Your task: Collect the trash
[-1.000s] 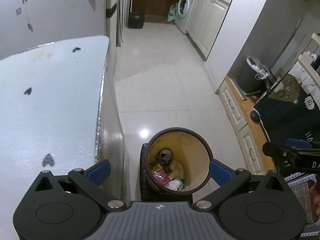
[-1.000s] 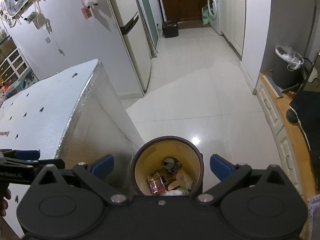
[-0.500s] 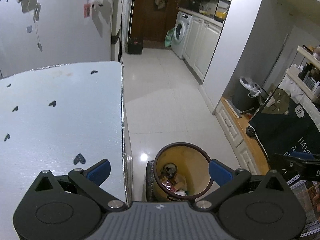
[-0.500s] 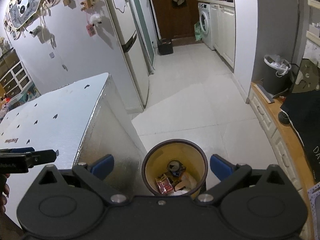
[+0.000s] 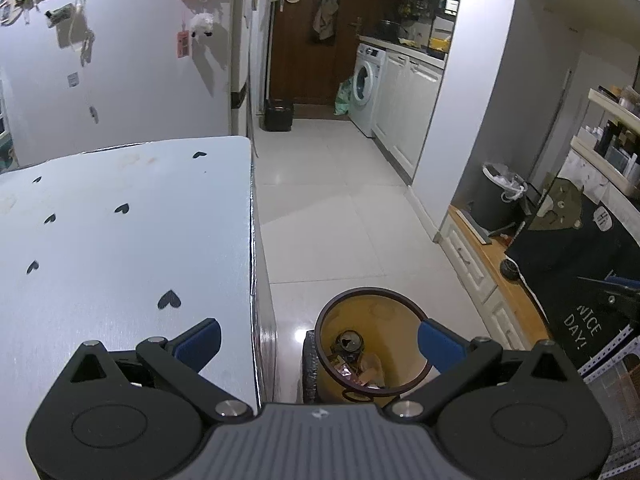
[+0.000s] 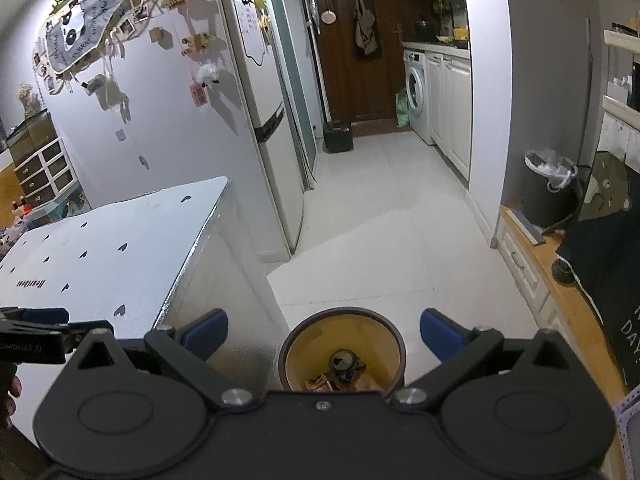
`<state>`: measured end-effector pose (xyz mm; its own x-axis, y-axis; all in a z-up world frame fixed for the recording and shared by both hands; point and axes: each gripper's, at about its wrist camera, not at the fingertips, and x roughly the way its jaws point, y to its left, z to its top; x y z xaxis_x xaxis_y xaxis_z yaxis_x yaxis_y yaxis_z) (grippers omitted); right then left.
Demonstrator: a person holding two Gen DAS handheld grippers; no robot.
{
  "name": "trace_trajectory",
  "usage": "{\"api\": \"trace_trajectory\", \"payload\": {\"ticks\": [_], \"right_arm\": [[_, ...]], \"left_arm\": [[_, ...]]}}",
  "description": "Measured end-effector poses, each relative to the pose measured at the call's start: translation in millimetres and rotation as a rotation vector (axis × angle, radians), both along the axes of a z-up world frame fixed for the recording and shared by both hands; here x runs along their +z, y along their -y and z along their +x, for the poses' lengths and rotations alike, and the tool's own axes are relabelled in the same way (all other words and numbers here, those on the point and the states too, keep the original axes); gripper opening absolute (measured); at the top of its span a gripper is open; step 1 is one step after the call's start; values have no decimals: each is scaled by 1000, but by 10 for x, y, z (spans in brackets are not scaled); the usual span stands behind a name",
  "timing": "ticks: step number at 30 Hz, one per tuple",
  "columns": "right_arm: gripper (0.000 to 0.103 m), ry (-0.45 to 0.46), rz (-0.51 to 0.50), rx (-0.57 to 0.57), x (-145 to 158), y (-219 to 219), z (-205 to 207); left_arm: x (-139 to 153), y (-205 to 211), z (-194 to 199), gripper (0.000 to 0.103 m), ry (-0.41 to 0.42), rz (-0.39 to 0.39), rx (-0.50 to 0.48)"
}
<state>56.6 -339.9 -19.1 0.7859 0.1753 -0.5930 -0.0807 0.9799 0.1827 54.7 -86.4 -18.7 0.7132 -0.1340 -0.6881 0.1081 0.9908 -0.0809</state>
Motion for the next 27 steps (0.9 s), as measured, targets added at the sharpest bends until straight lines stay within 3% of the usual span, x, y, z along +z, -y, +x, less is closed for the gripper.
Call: {"api": "trace_trajectory", "payload": {"ticks": [15, 27], "right_arm": [[103, 54, -90, 96, -296, 91, -199], [103, 75, -95, 49, -421, 167, -269]], "left_arm": [[-150, 283, -204, 103, 44, 24, 5], [-316, 399, -298, 103, 48, 46, 4]]}}
